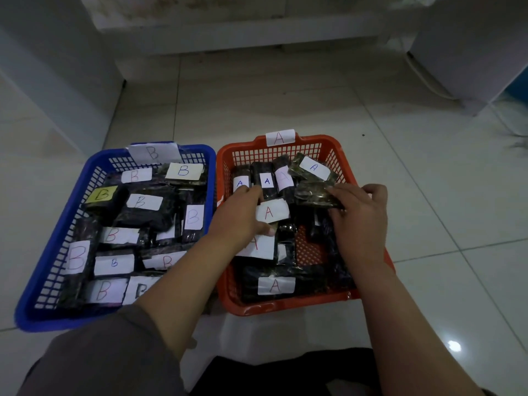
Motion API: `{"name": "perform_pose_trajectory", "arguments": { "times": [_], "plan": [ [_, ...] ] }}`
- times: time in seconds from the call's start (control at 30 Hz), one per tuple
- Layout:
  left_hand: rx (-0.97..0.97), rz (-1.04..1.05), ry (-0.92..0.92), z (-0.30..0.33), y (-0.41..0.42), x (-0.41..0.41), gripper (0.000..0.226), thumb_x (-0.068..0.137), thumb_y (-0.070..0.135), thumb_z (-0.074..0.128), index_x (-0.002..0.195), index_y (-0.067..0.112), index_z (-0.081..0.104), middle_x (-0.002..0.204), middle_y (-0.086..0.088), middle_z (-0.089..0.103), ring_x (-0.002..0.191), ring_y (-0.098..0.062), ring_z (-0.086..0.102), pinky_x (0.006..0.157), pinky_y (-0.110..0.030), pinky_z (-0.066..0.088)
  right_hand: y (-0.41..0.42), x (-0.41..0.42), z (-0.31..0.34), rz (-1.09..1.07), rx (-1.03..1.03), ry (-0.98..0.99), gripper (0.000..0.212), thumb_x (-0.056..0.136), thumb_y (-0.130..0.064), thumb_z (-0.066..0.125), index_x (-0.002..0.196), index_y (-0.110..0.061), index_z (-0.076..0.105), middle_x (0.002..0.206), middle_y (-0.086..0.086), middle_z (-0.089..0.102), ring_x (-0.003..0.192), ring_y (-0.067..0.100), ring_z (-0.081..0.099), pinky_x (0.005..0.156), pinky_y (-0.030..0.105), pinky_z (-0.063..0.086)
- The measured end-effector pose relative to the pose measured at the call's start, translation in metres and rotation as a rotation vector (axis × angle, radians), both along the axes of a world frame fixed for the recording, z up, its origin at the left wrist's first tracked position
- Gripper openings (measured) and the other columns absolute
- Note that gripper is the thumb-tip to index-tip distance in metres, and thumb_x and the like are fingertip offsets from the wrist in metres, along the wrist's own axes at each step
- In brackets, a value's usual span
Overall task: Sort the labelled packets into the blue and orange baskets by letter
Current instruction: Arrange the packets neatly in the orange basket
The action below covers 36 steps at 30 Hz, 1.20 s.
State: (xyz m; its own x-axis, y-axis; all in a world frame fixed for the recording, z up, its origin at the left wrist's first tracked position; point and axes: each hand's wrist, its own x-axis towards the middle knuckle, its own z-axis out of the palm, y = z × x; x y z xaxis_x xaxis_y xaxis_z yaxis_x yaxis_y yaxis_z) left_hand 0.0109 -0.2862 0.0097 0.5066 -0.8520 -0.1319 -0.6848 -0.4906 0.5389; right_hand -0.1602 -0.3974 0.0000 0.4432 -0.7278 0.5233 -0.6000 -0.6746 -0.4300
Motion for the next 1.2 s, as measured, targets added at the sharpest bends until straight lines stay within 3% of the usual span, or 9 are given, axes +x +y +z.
{"name": "perform_pose_trajectory", "arguments": {
  "times": [0.1, 0.23, 0.33, 0.43, 0.53, 0.7, 0.83, 0.97, 1.2],
  "plan": [
    [-0.098, -0.008, 0.055, 0.011, -0.003, -0.001, 0.063, 0.067, 0.047, 0.078, 0.12, 0.023, 0.053, 0.121, 0.002, 0.051, 0.114, -0.016, 0.046, 0.093, -0.034, 0.043, 0.011, 0.0, 0.008, 0.038, 0.059, -0.131, 0.033, 0.071, -0.003, 0.075, 0.102, -0.011, 0.072, 0.107, -0.002, 0.069, 0.102, 0.016, 0.039, 0.082, 0.02, 0.037],
    [-0.293, -0.168, 0.217, 0.033, -0.008, -0.015, 0.067, 0.075, 0.027, 0.077, 0.133, 0.032, 0.046, 0.135, 0.008, 0.049, 0.121, -0.003, 0.042, 0.101, -0.026, 0.034, 0.027, -0.006, 0.027, 0.098, 0.566, -0.249, 0.036, 0.073, -0.014, 0.077, 0.104, -0.029, 0.068, 0.096, -0.026, 0.06, 0.094, 0.0, 0.051, 0.083, 0.01, 0.041],
    [-0.293, -0.061, 0.436, 0.041, -0.012, -0.018, 0.06, 0.081, 0.021, 0.071, 0.133, 0.03, 0.045, 0.119, 0.008, 0.059, 0.108, -0.008, 0.057, 0.089, -0.027, 0.047, 0.024, -0.015, 0.033, 0.158, 0.862, -0.376, 0.02, 0.081, -0.02, 0.072, 0.099, -0.026, 0.07, 0.084, -0.018, 0.068, 0.075, -0.001, 0.064, 0.069, 0.014, 0.051],
    [-0.161, 0.099, 0.819, 0.043, -0.016, -0.025, 0.052, 0.082, 0.026, 0.071, 0.128, 0.027, 0.048, 0.116, 0.002, 0.063, 0.103, -0.017, 0.062, 0.081, -0.034, 0.053, 0.019, -0.023, 0.034, 0.139, 0.953, -0.36, 0.016, 0.086, -0.026, 0.065, 0.092, -0.013, 0.073, 0.068, -0.003, 0.07, 0.047, 0.014, 0.053, 0.052, 0.029, 0.047],
    [-0.191, 0.198, 0.958, 0.041, -0.021, -0.035, 0.041, 0.081, 0.015, 0.072, 0.118, 0.018, 0.055, 0.111, -0.007, 0.066, 0.098, -0.022, 0.065, 0.064, -0.024, 0.054, 0.015, -0.029, 0.036, 0.149, 0.981, -0.275, 0.02, 0.088, -0.03, 0.063, 0.094, -0.014, 0.073, 0.073, -0.001, 0.071, 0.047, 0.009, 0.057, 0.051, 0.023, 0.048],
    [-0.24, 0.273, 0.912, 0.037, -0.02, -0.027, 0.038, 0.083, 0.001, 0.065, 0.112, 0.023, 0.053, 0.107, -0.008, 0.063, 0.09, -0.023, 0.067, 0.073, -0.032, 0.058, 0.014, -0.036, 0.034, -0.078, 0.625, 0.452, 0.044, 0.082, -0.052, 0.064, 0.11, -0.018, 0.065, 0.102, 0.009, 0.068, 0.091, 0.025, 0.062, 0.069, 0.026, 0.04],
    [-0.299, 0.336, 0.934, 0.04, -0.015, -0.018, 0.051, 0.084, -0.003, 0.06, 0.125, 0.026, 0.049, 0.102, -0.003, 0.061, 0.086, -0.019, 0.067, 0.072, -0.028, 0.059, 0.027, -0.028, 0.022, -0.08, 0.566, 0.836, 0.071, 0.073, -0.056, 0.069, 0.129, -0.023, 0.042, 0.114, 0.008, 0.061, 0.099, 0.026, 0.061, 0.075, 0.033, 0.047],
    [-0.25, 0.341, 0.894, 0.04, -0.011, -0.018, 0.042, 0.082, 0.0, 0.062, 0.11, 0.026, 0.046, 0.107, -0.011, 0.06, 0.087, -0.028, 0.068, 0.07, -0.039, 0.06, 0.031, -0.019, 0.008, -0.113, 0.493, 0.75, 0.085, 0.084, -0.033, 0.062, 0.15, -0.027, 0.007, 0.112, 0.007, 0.063, 0.1, 0.026, 0.062, 0.073, 0.033, 0.046],
    [-0.098, 0.159, 0.61, 0.037, -0.005, -0.027, 0.042, 0.078, 0.01, 0.069, 0.109, 0.018, 0.042, 0.094, 0.0, 0.056, 0.084, -0.014, 0.06, 0.075, -0.03, 0.057, 0.028, -0.025, 0.022, -0.149, 0.659, 0.546, 0.059, 0.074, -0.032, 0.073, 0.123, -0.011, 0.047, 0.111, 0.013, 0.062, 0.099, 0.03, 0.061, 0.073, 0.033, 0.045]
  ]
}}
